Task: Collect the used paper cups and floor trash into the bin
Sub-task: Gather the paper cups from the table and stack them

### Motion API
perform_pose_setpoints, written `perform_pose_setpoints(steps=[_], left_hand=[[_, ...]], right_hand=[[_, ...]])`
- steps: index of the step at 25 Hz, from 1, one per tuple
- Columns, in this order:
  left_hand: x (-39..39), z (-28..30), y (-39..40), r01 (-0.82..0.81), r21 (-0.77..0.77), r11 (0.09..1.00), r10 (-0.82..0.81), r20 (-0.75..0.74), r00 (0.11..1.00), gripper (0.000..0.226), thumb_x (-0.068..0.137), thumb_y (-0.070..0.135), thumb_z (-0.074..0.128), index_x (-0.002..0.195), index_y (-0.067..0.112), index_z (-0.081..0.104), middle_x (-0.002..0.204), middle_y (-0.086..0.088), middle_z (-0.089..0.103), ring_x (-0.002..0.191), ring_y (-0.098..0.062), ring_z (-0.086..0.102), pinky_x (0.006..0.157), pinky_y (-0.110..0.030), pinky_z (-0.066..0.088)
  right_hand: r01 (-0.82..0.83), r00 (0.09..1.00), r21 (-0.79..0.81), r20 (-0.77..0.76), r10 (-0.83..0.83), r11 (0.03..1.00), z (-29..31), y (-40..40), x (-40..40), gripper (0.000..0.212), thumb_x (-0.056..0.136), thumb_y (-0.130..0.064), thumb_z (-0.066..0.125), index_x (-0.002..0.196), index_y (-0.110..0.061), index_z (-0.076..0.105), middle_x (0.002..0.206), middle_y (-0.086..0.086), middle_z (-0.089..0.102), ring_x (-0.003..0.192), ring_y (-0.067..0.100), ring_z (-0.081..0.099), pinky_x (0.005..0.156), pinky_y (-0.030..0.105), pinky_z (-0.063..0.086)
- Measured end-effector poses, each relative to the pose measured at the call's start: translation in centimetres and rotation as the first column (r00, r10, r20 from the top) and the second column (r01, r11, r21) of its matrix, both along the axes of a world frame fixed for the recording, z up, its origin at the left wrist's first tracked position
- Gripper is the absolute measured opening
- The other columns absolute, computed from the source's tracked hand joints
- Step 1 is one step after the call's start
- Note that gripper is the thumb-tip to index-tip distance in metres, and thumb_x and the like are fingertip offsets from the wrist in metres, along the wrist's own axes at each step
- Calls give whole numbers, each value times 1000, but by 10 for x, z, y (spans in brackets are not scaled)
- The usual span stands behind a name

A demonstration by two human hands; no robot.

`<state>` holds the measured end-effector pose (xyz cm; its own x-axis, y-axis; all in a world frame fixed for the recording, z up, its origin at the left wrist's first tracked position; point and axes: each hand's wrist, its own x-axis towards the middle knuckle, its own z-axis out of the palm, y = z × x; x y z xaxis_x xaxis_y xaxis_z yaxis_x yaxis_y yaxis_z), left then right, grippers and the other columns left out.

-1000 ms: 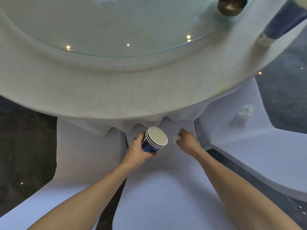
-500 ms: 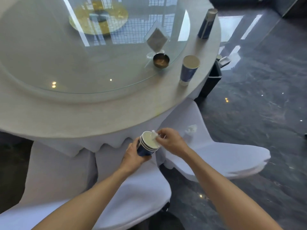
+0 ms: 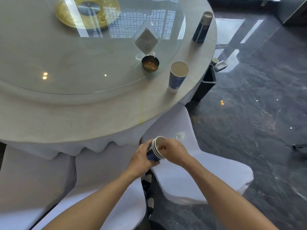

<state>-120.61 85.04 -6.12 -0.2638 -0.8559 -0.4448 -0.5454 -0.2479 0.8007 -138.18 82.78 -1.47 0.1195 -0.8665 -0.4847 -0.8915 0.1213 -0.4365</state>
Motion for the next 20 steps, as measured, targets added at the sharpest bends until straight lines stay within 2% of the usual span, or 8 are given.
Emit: perform_pose_setpoints(steps=[3, 5, 7, 9, 11, 13, 16, 20], left_hand=[[-17, -17, -21, 37, 19, 999, -38, 9, 999, 93, 67, 29, 92, 147, 40, 46, 136, 6, 58, 126, -18, 58, 105, -42, 52], [-28, -30, -34, 29, 48, 998, -30, 33, 999, 94, 65, 36, 90, 148, 41, 45, 136, 6, 58, 128, -18, 57, 106, -44, 51], [-37, -40, -47, -20, 86, 996, 16, 38, 999, 95, 60, 44, 87, 146, 40, 47, 136, 9, 61, 128, -18, 59, 105, -47, 52], [-46, -52, -59, -74, 100, 992, 71, 36, 997, 95, 55, 49, 85, 142, 39, 50, 136, 9, 63, 125, -18, 61, 103, -48, 53], [-53, -54, -68, -129, 104, 986, 124, 55, 991, 94, 55, 47, 88, 140, 37, 51, 135, 7, 63, 125, -19, 62, 102, -44, 54], [-63, -61, -77, -180, 103, 978, 174, 62, 983, 90, 61, 33, 93, 141, 34, 52, 135, 7, 63, 125, -17, 61, 98, -35, 51], [-76, -82, -84, -261, 93, 961, 255, 69, 965, 89, 65, 27, 93, 143, 32, 52, 134, 6, 63, 123, -15, 61, 95, -31, 50], [-90, -113, -88, -329, 75, 941, 323, 80, 943, 91, 60, 34, 92, 143, 32, 53, 137, 6, 63, 128, -17, 60, 102, -37, 52]], right_hand=[[-13, 1000, 114, 17, 11, 993, -19, -21, -22, 20, 90, -28, 56, 74, -18, 59, 67, -1, 55, 61, 22, 49, 57, 34, 38], [48, 992, 143, 113, -65, 989, -33, -35, -43, 28, 95, -31, 57, 77, -12, 66, 67, 3, 62, 61, 18, 51, 61, 39, 45], [196, 963, 93, 172, -210, 976, -43, -53, -66, 28, 98, -31, 59, 93, -10, 77, 85, 6, 75, 74, 19, 63, 71, 40, 51], [329, 928, 70, 161, -336, 942, -56, -70, -92, 31, 98, -34, 60, 119, -17, 76, 116, 3, 74, 101, 20, 68, 83, 34, 51], [325, 935, 135, 104, -340, 936, -76, -81, -118, 54, 94, -42, 62, 146, -26, 57, 149, 1, 54, 132, 21, 55, 101, 34, 46], [230, 972, 213, -16, -232, 949, -102, -95, -141, 73, 91, -49, 59, 158, -36, 35, 168, 3, 26, 153, 29, 28, 115, 49, 37], [48, 989, 275, -147, -8, 960, -148, -114, -165, 86, 92, -53, 60, 163, -42, 12, 174, 7, -6, 159, 40, -2, 121, 65, 18], [-55, 975, 263, -193, 109, 963, -212, -121, -173, 91, 93, -48, 63, 162, -42, 5, 171, 11, -21, 156, 48, -10, 118, 70, 17]])
